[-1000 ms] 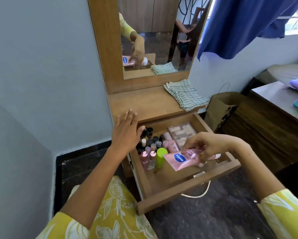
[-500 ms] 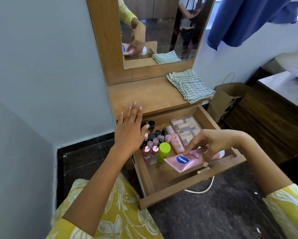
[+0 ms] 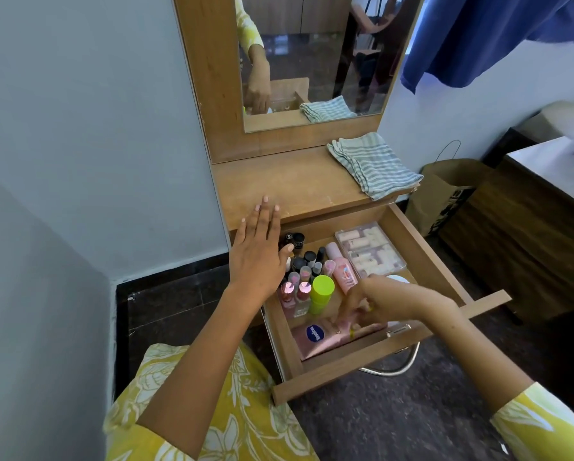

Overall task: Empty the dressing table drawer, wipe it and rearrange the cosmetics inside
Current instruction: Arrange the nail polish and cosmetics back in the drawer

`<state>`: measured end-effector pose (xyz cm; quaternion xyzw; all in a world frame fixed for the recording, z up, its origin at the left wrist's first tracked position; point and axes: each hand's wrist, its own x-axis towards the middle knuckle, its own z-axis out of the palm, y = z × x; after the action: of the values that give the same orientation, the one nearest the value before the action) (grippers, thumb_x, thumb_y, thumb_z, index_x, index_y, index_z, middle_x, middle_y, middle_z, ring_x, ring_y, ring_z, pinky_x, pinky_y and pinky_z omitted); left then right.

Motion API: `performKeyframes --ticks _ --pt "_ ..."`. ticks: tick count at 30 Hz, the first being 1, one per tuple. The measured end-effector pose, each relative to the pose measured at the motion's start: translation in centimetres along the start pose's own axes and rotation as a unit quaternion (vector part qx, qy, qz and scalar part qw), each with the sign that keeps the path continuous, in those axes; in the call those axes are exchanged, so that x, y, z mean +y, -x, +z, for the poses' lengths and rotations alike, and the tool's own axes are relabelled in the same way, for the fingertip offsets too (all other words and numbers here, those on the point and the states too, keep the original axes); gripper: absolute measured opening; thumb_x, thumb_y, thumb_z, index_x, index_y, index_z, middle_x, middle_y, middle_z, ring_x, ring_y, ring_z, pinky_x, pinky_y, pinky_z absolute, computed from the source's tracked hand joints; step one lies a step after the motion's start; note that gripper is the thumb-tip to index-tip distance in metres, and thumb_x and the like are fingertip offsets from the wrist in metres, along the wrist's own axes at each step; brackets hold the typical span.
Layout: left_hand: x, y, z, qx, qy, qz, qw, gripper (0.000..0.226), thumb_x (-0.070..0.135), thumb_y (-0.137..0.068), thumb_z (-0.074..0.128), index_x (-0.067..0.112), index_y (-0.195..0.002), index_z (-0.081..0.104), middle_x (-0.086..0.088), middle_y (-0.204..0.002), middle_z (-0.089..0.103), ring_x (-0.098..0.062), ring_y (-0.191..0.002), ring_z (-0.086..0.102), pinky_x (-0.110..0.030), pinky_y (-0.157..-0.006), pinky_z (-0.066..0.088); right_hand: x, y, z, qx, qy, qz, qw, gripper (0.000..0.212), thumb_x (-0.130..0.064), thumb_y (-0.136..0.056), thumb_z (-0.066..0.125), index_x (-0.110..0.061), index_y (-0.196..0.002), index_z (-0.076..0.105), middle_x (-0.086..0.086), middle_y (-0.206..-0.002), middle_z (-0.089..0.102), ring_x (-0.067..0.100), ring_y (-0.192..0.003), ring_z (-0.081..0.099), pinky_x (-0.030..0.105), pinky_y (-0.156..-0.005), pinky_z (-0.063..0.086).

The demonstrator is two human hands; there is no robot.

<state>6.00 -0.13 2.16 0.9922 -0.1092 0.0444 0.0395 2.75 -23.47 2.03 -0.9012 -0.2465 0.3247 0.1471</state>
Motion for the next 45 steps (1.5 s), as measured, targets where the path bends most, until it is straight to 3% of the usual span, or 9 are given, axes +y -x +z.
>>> performKeyframes --ticks 5,9,17,20,24,28,36,42,45 --pt "0.0 0.0 0.2 0.002 0.007 0.002 1.0 0.068 0.045 -0.1 0.021 0.013 -0.147 -0.017 -0.01 -0.153 -0.025 -0.022 -0.142 -0.018 -0.037 -0.114 -0.009 -0.5 0.0 1.3 0.072 0.071 -0.003 0.995 0.03 -0.024 -0.075 0.075 -0.041 -0.099 0.071 -0.02 -0.106 0.067 0.005 -0.09 0.059 0.024 -0.081 0.047" --pt "0.0 0.0 0.2 -0.002 0.0 -0.004 1.0 0.068 0.045 -0.1 0.02 0.013 -0.147 -0.018 -0.009 -0.152 -0.027 -0.022 -0.142 -0.02 -0.038 -0.116 -0.006 -1.2 -0.2 1.9 0.09 0.108 0.021 0.99 0.033 -0.022 -0.073 0.075 -0.041 -0.099 0.069 -0.014 -0.107 0.065 0.011 -0.096 0.06 0.032 -0.082 0.051" --pt "0.1 -0.1 0.0 -0.009 0.009 -0.008 1.0 0.068 0.043 -0.1 0.02 0.014 -0.146 -0.02 -0.008 -0.151 -0.03 -0.02 -0.141 -0.023 -0.037 -0.116 -0.007 -1.6 0.1 2.3 0.108 0.086 0.04 0.99 0.03 -0.024 -0.076 0.073 -0.04 -0.101 0.069 -0.016 -0.11 0.063 0.009 -0.101 0.058 0.03 -0.088 0.051" --pt "0.1 0.0 0.0 -0.013 0.012 -0.009 1.0 0.068 0.043 -0.1 0.02 0.014 -0.146 -0.02 -0.007 -0.151 -0.03 -0.02 -0.141 -0.023 -0.038 -0.117 -0.006 -1.8 0.8 2.5 0.152 0.074 0.066 0.983 0.025 -0.029 -0.081 0.067 -0.037 -0.104 0.068 -0.017 -0.108 0.064 0.005 -0.1 0.058 0.028 -0.087 0.051" --pt "0.2 -0.1 0.2 -0.009 0.015 -0.007 1.0 0.067 0.043 -0.101 0.021 0.014 -0.146 -0.019 -0.007 -0.152 -0.029 -0.02 -0.141 -0.022 -0.037 -0.116 -0.007 -3.2 2.0 4.7 0.321 0.02 0.122 0.939 0.016 -0.041 -0.088 0.059 -0.034 -0.099 0.068 -0.018 -0.101 0.064 0.004 -0.091 0.059 0.027 -0.077 0.051" --pt "0.2 0.0 0.2 -0.011 0.009 -0.011 1.0 0.067 0.044 -0.1 0.02 0.014 -0.146 -0.02 -0.008 -0.151 -0.03 -0.02 -0.141 -0.022 -0.037 -0.116 -0.008 -3.7 2.2 6.0 0.475 -0.026 0.109 0.873 0.02 -0.042 -0.088 0.056 -0.027 -0.087 0.069 -0.014 -0.084 0.066 0.007 -0.072 0.061 0.027 -0.06 0.051" --pt "0.2 0.0 0.1 -0.018 0.016 -0.012 1.0 0.067 0.044 -0.101 0.019 0.014 -0.146 -0.02 -0.007 -0.151 -0.029 -0.02 -0.141 -0.022 -0.036 -0.113 -0.01 -4.0 1.5 5.8 0.507 -0.026 0.115 0.854 0.01 -0.029 -0.088 0.062 -0.023 -0.087 0.07 -0.012 -0.083 0.067 0.005 -0.07 0.058 0.01 -0.06 0.036" --pt "0.0 -0.1 -0.7 -0.062 0.03 -0.007 0.998 0.065 0.045 -0.101 0.018 0.013 -0.148 -0.014 -0.007 -0.154 -0.024 -0.02 -0.142 -0.018 -0.037 -0.115 -0.007 -4.3 0.2 4.2 0.544 -0.039 0.108 0.831 0.015 -0.03 -0.088 0.06 -0.02 -0.087 0.07 -0.009 -0.08 0.067 0.01 -0.069 0.058 0.019 -0.058 0.037" --pt "0.1 -0.2 -2.1 -0.095 0.049 -0.004 0.994 0.061 0.043 -0.101 0.016 0.012 -0.149 -0.007 -0.008 -0.156 -0.015 -0.019 -0.144 -0.011 -0.039 -0.115 -0.003 -4.5 -0.4 3.0 0.592 -0.08 0.043 0.801 0.021 -0.031 -0.091 0.053 -0.016 -0.09 0.068 -0.01 -0.083 0.064 0.006 -0.072 0.056 0.014 -0.065 0.042"
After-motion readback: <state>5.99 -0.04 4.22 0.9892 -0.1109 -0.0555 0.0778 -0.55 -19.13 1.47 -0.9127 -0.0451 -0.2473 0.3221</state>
